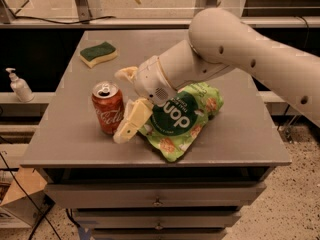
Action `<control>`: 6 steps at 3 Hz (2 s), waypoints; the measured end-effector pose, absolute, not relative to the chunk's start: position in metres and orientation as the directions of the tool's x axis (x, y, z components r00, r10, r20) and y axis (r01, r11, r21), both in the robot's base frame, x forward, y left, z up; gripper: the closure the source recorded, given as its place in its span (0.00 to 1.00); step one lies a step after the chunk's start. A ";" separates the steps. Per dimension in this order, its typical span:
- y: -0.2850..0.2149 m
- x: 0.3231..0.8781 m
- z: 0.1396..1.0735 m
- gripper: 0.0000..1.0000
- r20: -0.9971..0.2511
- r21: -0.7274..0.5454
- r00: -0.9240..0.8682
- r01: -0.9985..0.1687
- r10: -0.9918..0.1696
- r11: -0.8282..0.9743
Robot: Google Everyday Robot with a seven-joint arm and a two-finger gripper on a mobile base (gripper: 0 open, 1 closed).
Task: Knock coke can over
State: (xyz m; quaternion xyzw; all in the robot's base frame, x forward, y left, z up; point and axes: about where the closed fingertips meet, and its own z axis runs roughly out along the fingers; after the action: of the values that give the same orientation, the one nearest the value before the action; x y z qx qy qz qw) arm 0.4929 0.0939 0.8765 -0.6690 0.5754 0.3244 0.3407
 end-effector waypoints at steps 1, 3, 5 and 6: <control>0.122 0.486 0.868 0.17 -0.851 -0.047 0.126 -0.985 -0.511 -0.166; 0.136 0.495 0.871 0.64 -0.859 -0.041 0.135 -0.980 -0.493 -0.196; 0.106 0.554 0.894 1.00 -0.701 -0.194 0.248 -0.969 -0.669 -0.155; 0.091 0.596 0.888 1.00 -0.548 -0.269 0.290 -0.949 -0.784 -0.163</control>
Offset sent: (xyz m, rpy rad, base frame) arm -0.0060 0.0565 -0.0119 0.0856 0.0896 0.1295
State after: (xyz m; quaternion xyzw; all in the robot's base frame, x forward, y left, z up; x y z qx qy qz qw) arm 0.5960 0.0913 0.8881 -0.7492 0.5784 0.1425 0.2896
